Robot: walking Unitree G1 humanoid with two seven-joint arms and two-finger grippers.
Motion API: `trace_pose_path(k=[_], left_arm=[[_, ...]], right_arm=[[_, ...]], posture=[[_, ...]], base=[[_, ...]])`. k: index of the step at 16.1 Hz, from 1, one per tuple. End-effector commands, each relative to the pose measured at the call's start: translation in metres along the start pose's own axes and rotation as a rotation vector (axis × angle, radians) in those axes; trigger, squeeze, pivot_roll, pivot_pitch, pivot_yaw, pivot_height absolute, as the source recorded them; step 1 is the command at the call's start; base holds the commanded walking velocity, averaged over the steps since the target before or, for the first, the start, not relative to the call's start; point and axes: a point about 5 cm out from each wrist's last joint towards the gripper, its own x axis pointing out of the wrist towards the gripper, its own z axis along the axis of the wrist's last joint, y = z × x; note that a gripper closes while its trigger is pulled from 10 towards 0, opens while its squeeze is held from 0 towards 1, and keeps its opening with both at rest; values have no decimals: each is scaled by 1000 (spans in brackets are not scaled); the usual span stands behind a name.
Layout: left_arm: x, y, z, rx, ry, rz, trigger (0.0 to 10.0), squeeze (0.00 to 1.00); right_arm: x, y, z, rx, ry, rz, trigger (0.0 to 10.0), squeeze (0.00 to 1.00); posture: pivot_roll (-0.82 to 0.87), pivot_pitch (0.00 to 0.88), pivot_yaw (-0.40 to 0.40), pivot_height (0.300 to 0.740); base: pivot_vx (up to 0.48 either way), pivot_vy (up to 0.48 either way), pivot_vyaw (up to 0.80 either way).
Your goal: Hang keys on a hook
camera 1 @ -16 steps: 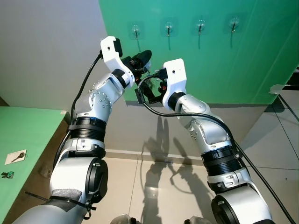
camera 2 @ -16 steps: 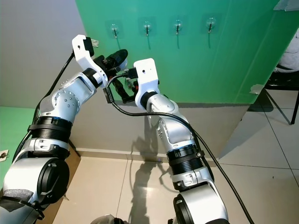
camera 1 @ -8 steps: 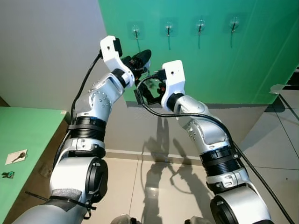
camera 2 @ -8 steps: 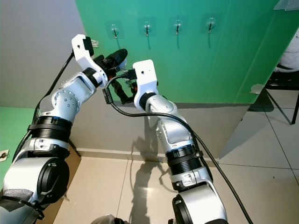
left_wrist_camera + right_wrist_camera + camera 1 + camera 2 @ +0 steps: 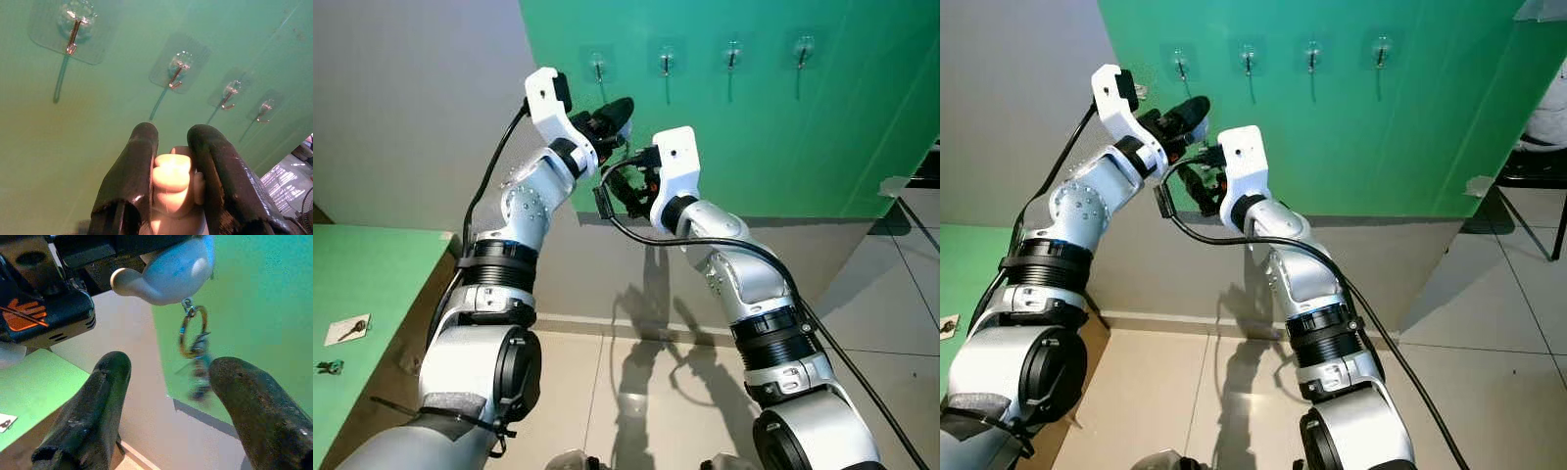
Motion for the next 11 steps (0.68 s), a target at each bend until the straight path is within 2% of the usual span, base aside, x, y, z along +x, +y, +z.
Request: trace_pose_path(k=[1,11], left_arm=[[1,-3,10,7,-21,-3,0,0],[0,-6,5,0,-8,-10,0,0]], right_arm=[[2,5,6,7,-19,27,0,0],[2,3,7,4,-32,7,0,0]], posture=[[-228,0,129,736],[-229,0,131,736]], base=[[0,0,0],[0,0,0]])
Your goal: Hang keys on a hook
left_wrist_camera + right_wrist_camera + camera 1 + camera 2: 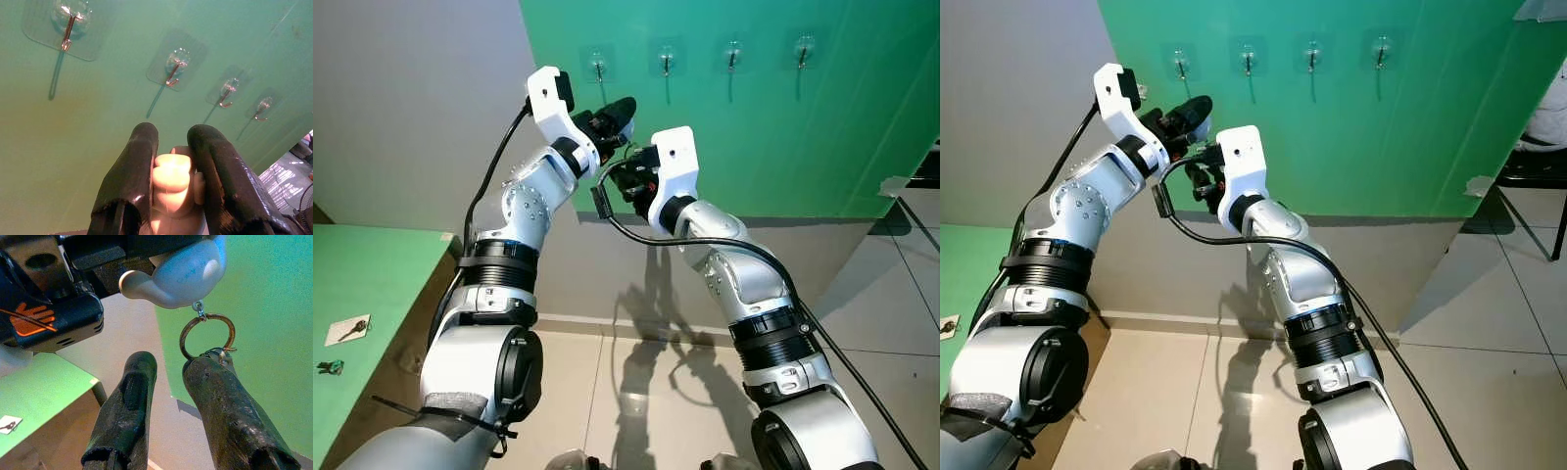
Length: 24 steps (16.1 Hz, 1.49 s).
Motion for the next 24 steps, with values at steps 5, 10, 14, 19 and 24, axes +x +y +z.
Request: trace_pose_path(k=[5,10,14,19,24], left_arm=[[-2,-4,4,-1,-15,-8,0,0],[-10,-2,4,42,0,-8,0,0],[-32,11,6,200,-5,0,0,0],[-55,34,9,301,10,37,0,0],[-86,41,15,410,120,-209,0,0]], right_arm=[[0,-1,8,-22,-33,-8,0,0],[-2,-4,5,-32,-32,-8,0,0],[-18,-23,-9,-20,5,-1,0,0],[-48,-47,-24,24,117,166,0,0],[-69,-58,-23,57,165,352,0,0]], posture=[[-230,0,131,736],[-223,0,132,736],[-213,0,128,736],[-208,0,123,736],[-204,0,126,736]], base=[[0,0,0],[0,0,0],[0,0,0],[0,0,0],[0,0,0]])
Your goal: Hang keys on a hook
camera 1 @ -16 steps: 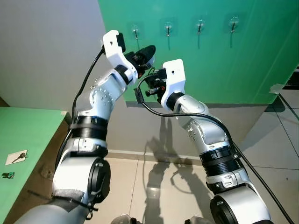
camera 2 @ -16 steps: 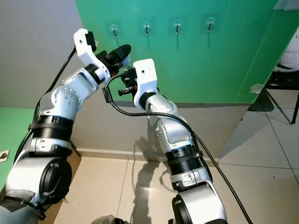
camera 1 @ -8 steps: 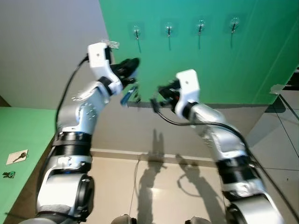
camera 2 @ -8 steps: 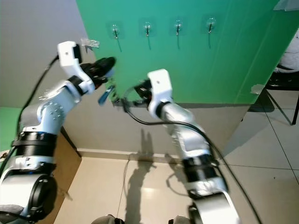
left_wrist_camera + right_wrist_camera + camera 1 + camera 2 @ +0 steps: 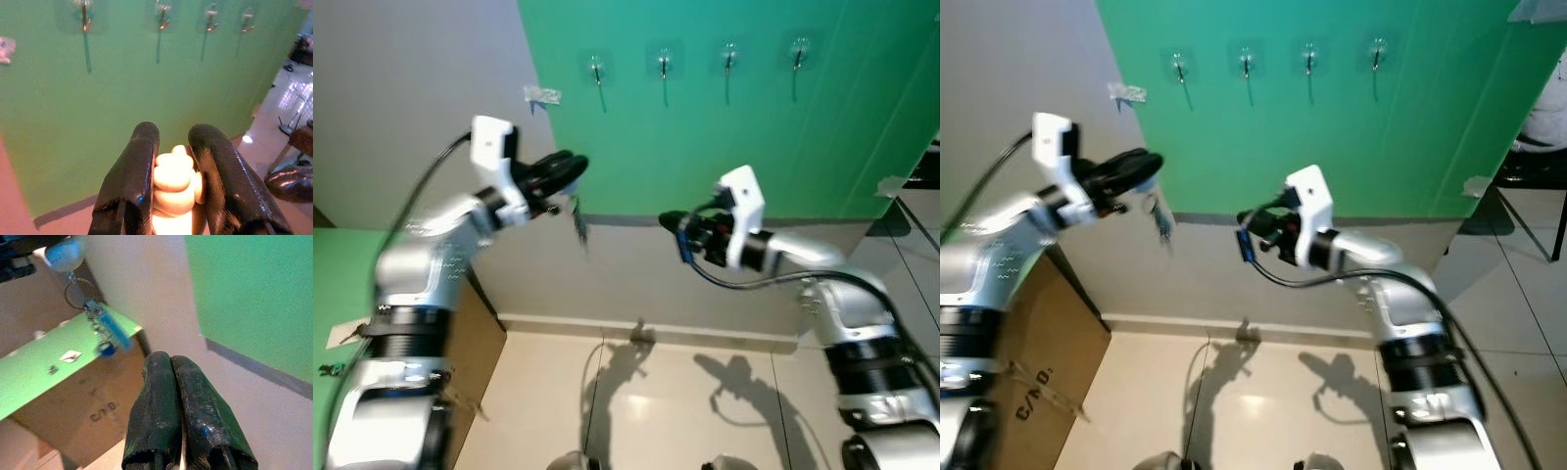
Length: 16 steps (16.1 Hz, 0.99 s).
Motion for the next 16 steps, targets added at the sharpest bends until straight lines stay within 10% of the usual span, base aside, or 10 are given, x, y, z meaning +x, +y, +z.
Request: trace_pose_path(k=[1,6,14,15,16], left_arm=[[-2,-4,13,47,-34,-65,0,0],[-15,-17,30,129,-26,-308,0,0],[-14,-48,1,103,75,-531,0,0],[-13,-50,2,103,72,-546,0,0],[-12,-57,2,105,72,-584,0,0]], right_arm=[[1,8,4,-6,-9,69,0,0],[-8,19,-1,0,50,246,0,0],[-5,31,12,-31,55,348,0,0],[-5,31,13,-42,61,346,6902,0],[-5,33,15,-50,70,359,10000,663]], posture=[[-203,0,126,736],[-203,0,134,736],[-205,0,135,736],[-204,0,135,736],[-205,0,134,736]], base=[[0,0,0],[0,0,0],[0,0,0],[0,0,0],[0,0,0]])
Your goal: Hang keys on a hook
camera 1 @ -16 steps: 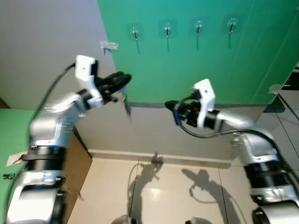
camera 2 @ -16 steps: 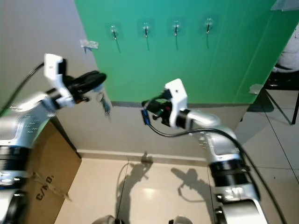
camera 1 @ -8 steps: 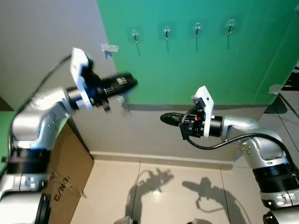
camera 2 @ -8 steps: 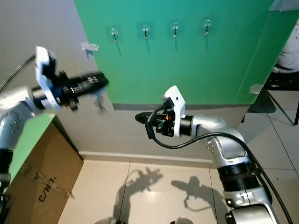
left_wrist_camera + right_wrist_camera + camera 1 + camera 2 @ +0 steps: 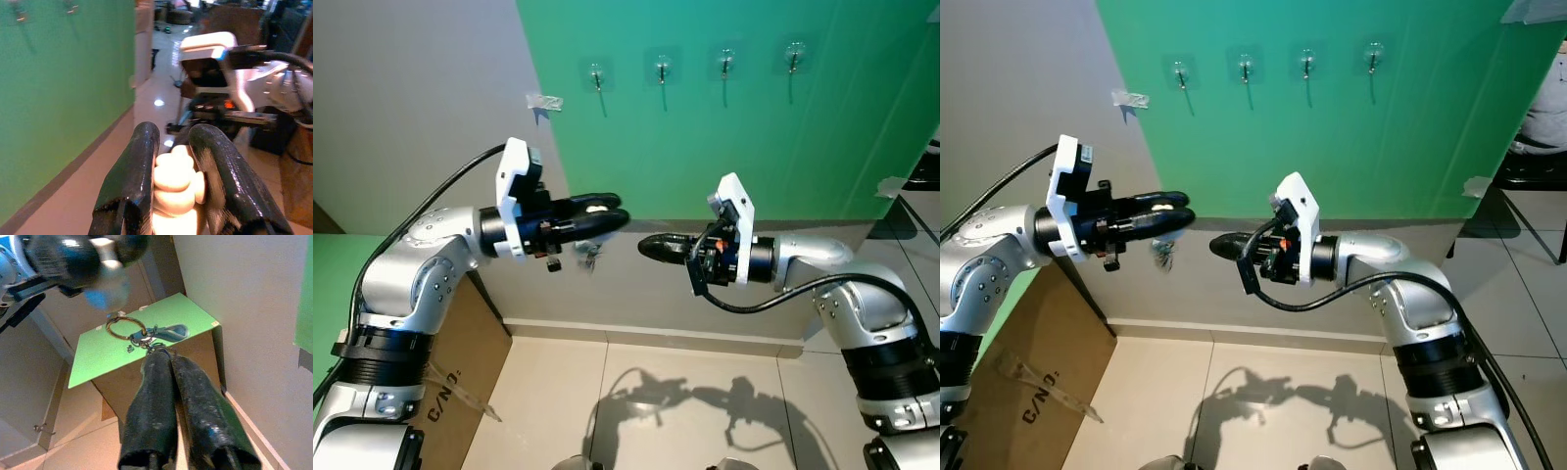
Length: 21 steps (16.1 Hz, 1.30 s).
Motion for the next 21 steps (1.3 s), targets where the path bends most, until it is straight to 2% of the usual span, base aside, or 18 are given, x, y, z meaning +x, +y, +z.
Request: trace_pose_path(k=[1,8,12,14,15,21], left_arm=[[3,-6,3,6,-1,-42,0,0],[6,-11,9,30,-2,-102,0,0],[10,-15,10,32,0,-134,0,0],[11,-17,10,34,1,-151,0,0],[12,-18,10,35,3,-159,0,0],[16,-22,14,50,2,-199,0,0]], right_arm=[[3,6,7,-38,12,45,10000,1000],[0,16,16,-27,-13,190,10000,1000],[0,18,16,-14,-14,217,10000,1000],[0,16,12,-19,21,192,10000,1000],[1,15,9,-25,36,182,10000,0],[7,20,9,-28,44,219,10000,0]], posture=[[-205,0,134,736],[-204,0,141,736],[-207,0,141,736],[-211,0,140,736],[-212,0,139,736],[-213,0,137,736]], base=[[0,0,0],[0,0,0],[0,0,0],[0,0,0],[0,0,0],[0,0,0]])
